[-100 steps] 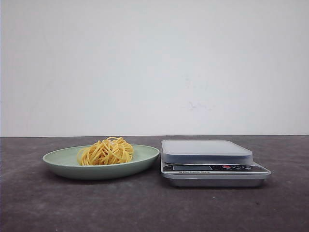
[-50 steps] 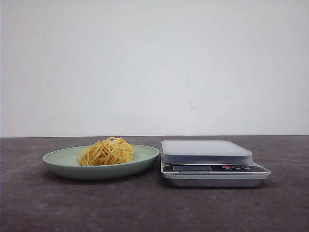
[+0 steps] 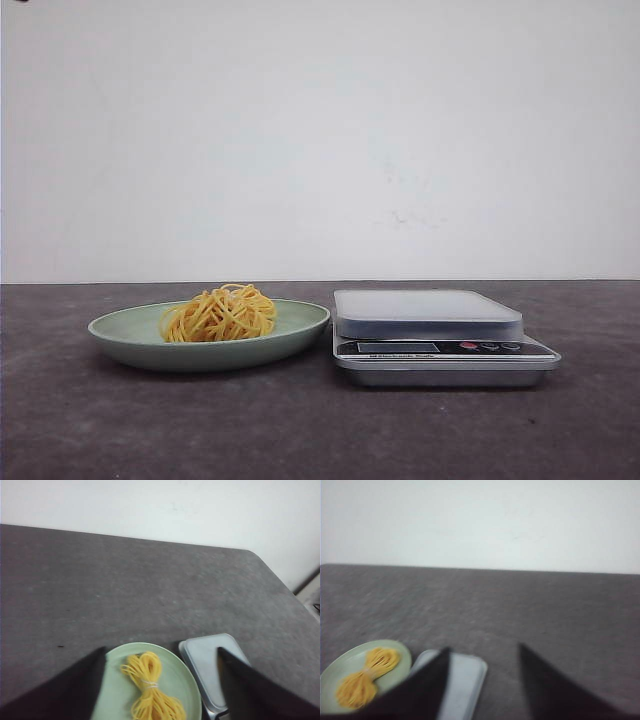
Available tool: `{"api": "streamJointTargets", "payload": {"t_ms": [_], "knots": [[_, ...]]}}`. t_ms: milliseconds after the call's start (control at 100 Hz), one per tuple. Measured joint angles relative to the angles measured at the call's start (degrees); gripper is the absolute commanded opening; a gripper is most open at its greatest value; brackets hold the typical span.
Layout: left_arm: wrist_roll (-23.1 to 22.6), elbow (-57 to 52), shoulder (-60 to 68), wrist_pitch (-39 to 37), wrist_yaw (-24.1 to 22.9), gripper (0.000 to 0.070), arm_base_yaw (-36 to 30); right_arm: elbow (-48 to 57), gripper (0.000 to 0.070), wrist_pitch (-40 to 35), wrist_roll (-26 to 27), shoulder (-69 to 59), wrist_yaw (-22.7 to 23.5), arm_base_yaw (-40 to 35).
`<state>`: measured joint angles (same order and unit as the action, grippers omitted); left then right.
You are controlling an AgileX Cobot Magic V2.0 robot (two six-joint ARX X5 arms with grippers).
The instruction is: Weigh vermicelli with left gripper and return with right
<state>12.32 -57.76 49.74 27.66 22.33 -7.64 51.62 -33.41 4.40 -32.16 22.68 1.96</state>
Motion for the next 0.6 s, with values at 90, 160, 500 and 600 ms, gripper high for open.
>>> {"api": "streamJointTargets", "payload": {"t_ms": [90, 160, 500, 600], "knots": [[-0.1, -0.3, 0.6, 0.1, 0.0, 0.0457, -1.1, 0.0, 0.0421, -0.2, 0.0, -0.5, 1.2, -0.7], [-0.2, -0.9, 1.9, 0.2, -0.1, 0.0458, -2.7, 0.0, 0.0421, -0.2, 0.1, -0.5, 1.2, -1.3], [-0.4, -15.0, 19.5, 6.2, -10.4, 0.0460, -13.8, 0.3, 0.0421, -3.8, 0.0, -2.8, 1.2, -2.7], [-0.7, -21.9, 28.4, 12.3, -13.1, 0.0464, -16.6, 0.3, 0.0421, -4.0, -0.2, -3.6, 1.3, -2.7]]}}
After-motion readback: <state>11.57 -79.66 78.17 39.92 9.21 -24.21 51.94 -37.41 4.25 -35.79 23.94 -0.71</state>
